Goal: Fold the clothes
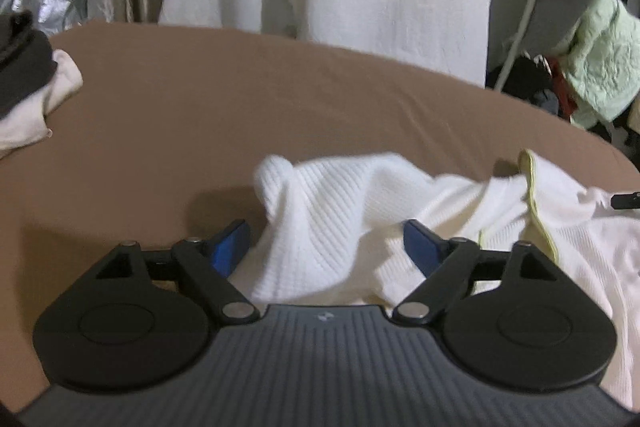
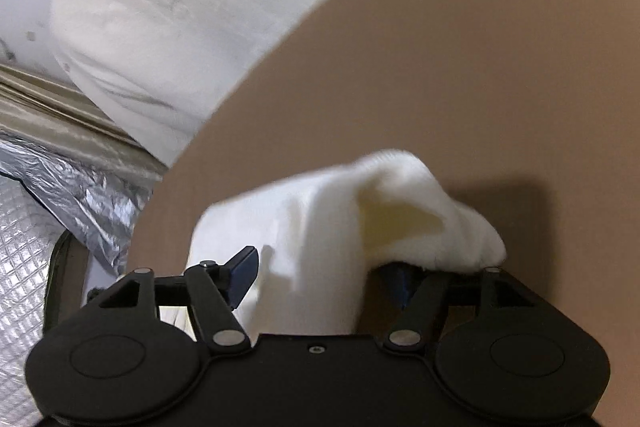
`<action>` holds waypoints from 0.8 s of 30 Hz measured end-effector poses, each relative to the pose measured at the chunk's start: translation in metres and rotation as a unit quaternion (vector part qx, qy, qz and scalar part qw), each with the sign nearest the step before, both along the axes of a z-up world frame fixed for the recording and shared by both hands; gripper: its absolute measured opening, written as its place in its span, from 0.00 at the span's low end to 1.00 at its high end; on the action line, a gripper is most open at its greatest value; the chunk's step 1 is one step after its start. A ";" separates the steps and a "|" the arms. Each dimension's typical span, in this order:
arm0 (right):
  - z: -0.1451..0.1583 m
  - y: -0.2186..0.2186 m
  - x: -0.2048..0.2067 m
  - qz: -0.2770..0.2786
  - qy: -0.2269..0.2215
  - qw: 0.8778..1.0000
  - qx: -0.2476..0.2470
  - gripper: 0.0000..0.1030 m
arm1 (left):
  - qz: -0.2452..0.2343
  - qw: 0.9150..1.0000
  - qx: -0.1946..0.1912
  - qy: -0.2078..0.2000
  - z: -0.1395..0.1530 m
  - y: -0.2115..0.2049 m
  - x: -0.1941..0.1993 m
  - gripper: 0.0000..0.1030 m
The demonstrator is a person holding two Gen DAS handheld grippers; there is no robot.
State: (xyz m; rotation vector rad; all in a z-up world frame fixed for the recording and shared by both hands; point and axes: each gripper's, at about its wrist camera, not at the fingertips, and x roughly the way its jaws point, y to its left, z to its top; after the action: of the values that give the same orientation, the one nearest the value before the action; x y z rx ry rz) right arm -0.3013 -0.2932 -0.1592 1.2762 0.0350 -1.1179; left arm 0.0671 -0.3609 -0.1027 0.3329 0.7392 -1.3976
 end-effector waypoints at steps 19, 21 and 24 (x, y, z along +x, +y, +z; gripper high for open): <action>0.174 -0.051 0.138 0.129 0.366 0.876 -0.286 0.05 | 0.026 0.966 -0.044 -0.255 0.142 -0.077 0.018 0.03; 0.202 -0.085 0.157 0.099 0.394 0.850 -0.335 0.05 | 0.063 0.934 -0.069 -0.346 0.169 -0.106 0.021 0.03; 0.222 -0.152 0.173 0.069 0.398 0.849 -0.341 0.24 | 0.139 0.922 -0.123 -0.340 0.204 -0.146 0.043 0.06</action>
State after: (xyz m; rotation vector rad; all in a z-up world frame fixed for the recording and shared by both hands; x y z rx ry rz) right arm -0.1286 -0.4453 0.0631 0.1208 0.3170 -1.3043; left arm 0.1104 -0.5066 0.1017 0.4603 0.0277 -0.9889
